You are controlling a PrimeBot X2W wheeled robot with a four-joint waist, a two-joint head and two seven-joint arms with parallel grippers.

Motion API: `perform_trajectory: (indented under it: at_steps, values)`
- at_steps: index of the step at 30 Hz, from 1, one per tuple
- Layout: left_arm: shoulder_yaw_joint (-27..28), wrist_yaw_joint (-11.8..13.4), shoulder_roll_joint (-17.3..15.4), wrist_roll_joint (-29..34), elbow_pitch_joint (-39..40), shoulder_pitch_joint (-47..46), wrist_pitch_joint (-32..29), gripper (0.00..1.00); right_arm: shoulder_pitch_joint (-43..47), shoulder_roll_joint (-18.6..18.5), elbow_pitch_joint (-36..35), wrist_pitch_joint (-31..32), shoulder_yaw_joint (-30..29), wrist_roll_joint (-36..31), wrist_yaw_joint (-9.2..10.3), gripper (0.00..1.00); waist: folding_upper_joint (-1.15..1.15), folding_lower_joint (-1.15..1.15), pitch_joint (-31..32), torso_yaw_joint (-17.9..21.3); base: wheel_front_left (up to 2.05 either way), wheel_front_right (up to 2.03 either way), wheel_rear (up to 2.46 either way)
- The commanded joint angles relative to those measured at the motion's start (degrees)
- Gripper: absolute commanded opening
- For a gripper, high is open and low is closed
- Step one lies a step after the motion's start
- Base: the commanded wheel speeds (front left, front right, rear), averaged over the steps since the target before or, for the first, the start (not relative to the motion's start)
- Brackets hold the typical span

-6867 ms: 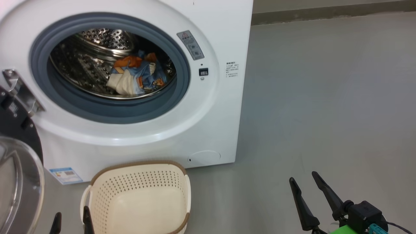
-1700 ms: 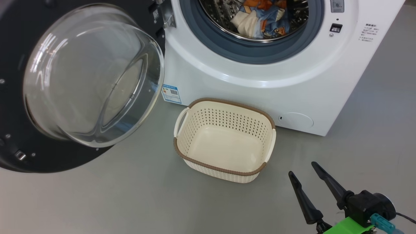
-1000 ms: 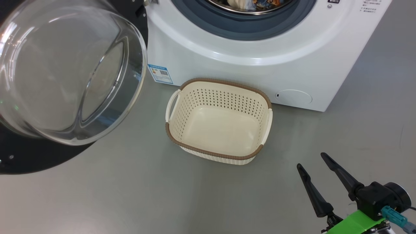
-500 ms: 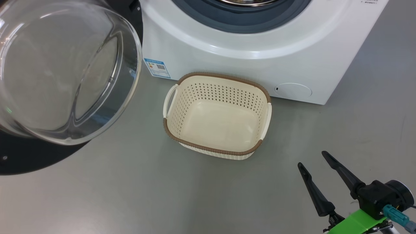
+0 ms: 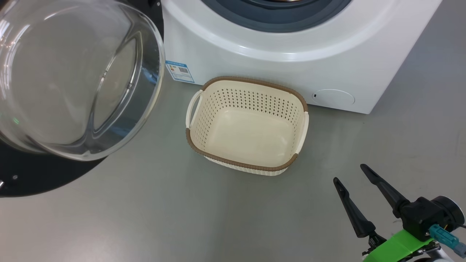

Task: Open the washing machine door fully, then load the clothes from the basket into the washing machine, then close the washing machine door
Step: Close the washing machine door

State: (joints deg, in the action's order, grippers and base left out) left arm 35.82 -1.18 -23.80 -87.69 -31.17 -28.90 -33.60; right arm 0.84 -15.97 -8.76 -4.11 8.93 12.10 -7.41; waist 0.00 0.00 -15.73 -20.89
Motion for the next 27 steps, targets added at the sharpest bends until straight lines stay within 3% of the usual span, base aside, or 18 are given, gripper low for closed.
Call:
perform_trajectory:
  at_steps: [1,19,27]
  values:
    - [0.82,0.0,-2.49,-1.12,2.65,0.87,-2.05,0.0,-0.8,-0.44,-1.57,-0.15,1.54,-0.1,-0.08,1.0,0.0,0.0,-0.06,-0.18,0.0,0.0,0.0]
    - [1.49,1.42,1.54,-10.12,11.51,2.55,-13.2,0.0,-1.32,-0.01,-0.38,-0.57,2.13,0.29,-0.08,1.0,0.0,0.0,0.21,0.01,0.0,0.0,0.0]
    - [-0.31,4.45,3.99,-13.42,18.59,5.14,-19.43,0.0,-1.59,0.6,0.76,-1.26,1.63,0.75,-0.08,1.0,0.0,0.0,0.94,-0.18,0.0,0.0,0.0]
